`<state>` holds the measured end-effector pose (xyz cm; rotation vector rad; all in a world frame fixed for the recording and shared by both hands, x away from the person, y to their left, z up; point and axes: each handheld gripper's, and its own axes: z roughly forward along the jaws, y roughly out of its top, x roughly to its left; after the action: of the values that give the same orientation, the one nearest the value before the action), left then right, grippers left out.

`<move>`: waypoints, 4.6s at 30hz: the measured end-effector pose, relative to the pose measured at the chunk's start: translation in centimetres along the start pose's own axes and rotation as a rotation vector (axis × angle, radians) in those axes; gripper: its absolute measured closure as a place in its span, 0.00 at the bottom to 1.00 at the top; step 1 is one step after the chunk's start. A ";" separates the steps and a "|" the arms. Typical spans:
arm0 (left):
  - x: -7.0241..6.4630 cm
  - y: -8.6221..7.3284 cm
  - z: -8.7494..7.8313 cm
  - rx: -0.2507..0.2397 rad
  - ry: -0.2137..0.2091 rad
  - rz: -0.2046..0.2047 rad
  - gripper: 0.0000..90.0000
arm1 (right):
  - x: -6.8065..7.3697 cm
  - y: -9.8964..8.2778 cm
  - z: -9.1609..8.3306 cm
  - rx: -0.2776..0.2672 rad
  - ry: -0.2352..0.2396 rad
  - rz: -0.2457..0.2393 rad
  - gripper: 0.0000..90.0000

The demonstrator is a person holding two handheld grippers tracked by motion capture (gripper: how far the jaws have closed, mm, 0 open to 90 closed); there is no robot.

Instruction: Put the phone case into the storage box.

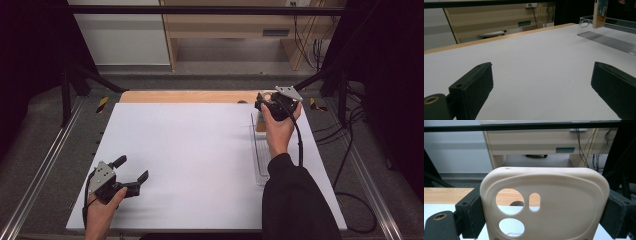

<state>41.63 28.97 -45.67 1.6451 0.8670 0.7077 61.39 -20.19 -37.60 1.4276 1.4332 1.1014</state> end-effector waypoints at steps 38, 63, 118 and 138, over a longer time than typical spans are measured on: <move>-0.2 -0.1 0.4 0.017 -0.012 -0.001 0.04 | 0.1 -2.2 3.8 -0.006 -0.062 0.065 0.12; -0.3 -0.1 0.4 0.023 -0.014 0.002 0.04 | 0.9 -2.5 4.0 -0.008 -0.042 -0.030 0.12; -0.5 -0.1 0.5 0.026 -0.027 0.012 0.04 | 0.6 -1.7 2.9 0.034 -0.014 -0.035 0.05; -0.6 -0.1 0.4 0.027 -0.025 0.012 0.04 | 0.6 -1.0 1.6 0.052 0.034 -0.024 0.06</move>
<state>41.63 28.30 -45.88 1.6807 0.8523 0.6847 62.58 -19.51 -39.02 1.4305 1.5086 1.0851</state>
